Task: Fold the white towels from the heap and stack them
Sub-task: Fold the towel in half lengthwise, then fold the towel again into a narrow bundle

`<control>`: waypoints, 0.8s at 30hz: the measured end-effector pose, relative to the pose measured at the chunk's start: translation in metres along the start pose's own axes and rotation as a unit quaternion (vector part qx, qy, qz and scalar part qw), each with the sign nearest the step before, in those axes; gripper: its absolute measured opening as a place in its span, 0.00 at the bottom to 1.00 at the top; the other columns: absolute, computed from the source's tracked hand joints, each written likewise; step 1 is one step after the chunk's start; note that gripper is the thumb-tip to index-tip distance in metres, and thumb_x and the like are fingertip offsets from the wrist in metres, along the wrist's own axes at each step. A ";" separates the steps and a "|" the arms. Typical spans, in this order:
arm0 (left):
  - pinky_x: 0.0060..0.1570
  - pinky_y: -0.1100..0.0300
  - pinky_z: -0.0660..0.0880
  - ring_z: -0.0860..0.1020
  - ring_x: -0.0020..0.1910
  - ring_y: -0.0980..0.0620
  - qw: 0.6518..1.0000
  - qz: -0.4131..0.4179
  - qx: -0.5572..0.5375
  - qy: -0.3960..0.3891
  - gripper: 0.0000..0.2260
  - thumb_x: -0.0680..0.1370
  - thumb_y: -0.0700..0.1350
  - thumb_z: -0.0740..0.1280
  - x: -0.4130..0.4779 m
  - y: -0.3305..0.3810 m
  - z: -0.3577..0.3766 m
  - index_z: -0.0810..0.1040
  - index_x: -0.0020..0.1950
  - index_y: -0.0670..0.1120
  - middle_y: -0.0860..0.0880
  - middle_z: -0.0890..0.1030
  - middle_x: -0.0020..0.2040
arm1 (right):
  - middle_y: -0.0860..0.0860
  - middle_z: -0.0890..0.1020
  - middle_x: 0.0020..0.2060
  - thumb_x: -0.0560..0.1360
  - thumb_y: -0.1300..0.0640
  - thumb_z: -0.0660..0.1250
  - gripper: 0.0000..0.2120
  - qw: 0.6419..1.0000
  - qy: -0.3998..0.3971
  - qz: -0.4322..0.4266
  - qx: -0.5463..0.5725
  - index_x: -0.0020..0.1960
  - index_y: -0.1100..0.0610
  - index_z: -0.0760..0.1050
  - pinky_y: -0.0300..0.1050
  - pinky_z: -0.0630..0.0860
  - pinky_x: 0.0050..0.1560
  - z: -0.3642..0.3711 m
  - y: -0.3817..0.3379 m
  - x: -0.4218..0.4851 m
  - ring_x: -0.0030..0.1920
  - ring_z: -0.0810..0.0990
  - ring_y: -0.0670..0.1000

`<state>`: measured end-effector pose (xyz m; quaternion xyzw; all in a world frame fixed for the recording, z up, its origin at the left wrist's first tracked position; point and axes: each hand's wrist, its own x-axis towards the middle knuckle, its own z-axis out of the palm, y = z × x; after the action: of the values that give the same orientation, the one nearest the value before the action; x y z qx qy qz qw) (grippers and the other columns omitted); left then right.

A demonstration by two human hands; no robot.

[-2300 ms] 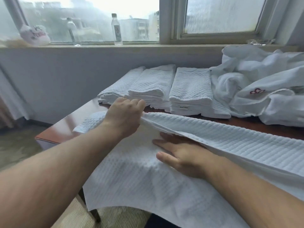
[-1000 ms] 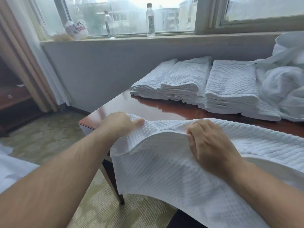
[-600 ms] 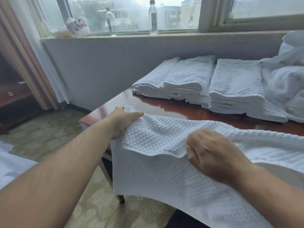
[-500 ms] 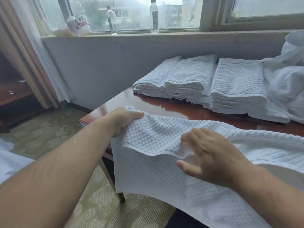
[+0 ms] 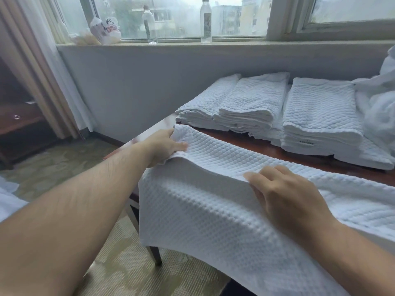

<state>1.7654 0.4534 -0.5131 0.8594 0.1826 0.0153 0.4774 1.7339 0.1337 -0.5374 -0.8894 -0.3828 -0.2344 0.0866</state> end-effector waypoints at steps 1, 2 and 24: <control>0.60 0.46 0.78 0.82 0.55 0.46 0.999 -0.017 -0.024 -0.026 0.20 0.76 0.51 0.74 0.001 0.001 -0.001 0.78 0.66 0.47 0.48 0.84 0.57 | 0.52 0.79 0.36 0.77 0.61 0.71 0.06 1.000 0.007 -0.013 0.006 0.53 0.57 0.83 0.50 0.75 0.29 0.002 0.001 0.001 0.37 0.77 0.58; 0.57 0.50 0.78 0.82 0.54 0.47 0.997 -0.038 -0.037 -0.059 0.23 0.77 0.51 0.74 0.001 0.002 -0.004 0.75 0.68 0.44 0.47 0.84 0.57 | 0.52 0.79 0.36 0.78 0.60 0.70 0.06 0.999 0.015 -0.028 0.015 0.54 0.57 0.83 0.51 0.76 0.29 0.003 0.002 0.000 0.36 0.77 0.58; 0.72 0.51 0.59 0.63 0.74 0.55 0.884 0.344 0.316 -0.022 0.30 0.75 0.67 0.58 -0.126 0.026 0.115 0.65 0.76 0.60 0.56 0.68 0.75 | 0.56 0.82 0.48 0.60 0.59 0.80 0.26 0.996 0.018 0.080 -0.040 0.58 0.58 0.82 0.59 0.79 0.44 -0.028 0.031 -0.056 0.47 0.81 0.64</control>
<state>1.6790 0.3061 -0.5353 0.9737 -0.1399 0.1007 0.1488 1.7131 0.0676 -0.5393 -0.9156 -0.2989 -0.2580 0.0761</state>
